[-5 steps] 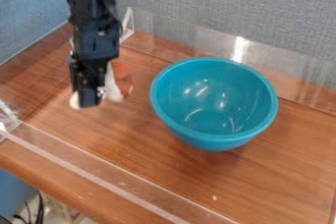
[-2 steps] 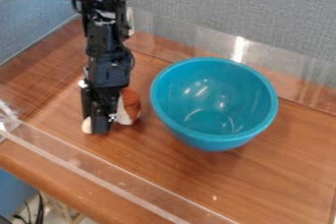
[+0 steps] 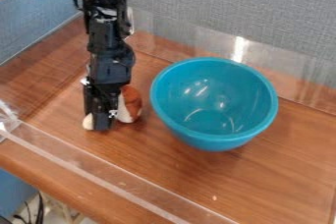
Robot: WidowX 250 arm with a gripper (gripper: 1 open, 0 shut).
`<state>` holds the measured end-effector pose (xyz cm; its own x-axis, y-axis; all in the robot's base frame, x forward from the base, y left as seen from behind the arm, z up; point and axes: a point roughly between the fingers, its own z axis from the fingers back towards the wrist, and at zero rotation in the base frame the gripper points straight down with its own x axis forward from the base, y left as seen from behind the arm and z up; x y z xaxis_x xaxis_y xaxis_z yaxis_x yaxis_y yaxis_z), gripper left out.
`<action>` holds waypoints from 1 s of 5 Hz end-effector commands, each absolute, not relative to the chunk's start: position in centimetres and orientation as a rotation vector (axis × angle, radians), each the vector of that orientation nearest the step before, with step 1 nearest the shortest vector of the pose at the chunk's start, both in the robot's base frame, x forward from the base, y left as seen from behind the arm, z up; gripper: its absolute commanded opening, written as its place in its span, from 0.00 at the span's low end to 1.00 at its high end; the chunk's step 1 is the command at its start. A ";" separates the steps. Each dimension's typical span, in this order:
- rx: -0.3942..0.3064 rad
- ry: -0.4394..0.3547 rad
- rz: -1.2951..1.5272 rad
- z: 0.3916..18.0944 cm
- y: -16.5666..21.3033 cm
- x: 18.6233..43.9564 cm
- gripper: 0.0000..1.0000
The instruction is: Remove the mushroom from inside the blue bowl and put it on the table
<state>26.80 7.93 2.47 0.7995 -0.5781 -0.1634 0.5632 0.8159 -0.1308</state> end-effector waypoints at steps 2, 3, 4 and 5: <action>-0.076 0.147 -0.512 4.3 8.2 27.9 0.00; -0.082 0.141 -0.518 4.9 8.3 27.8 1.00; -0.089 0.136 -0.524 5.4 8.4 27.6 1.00; -0.096 0.130 -0.489 5.4 8.5 27.0 0.00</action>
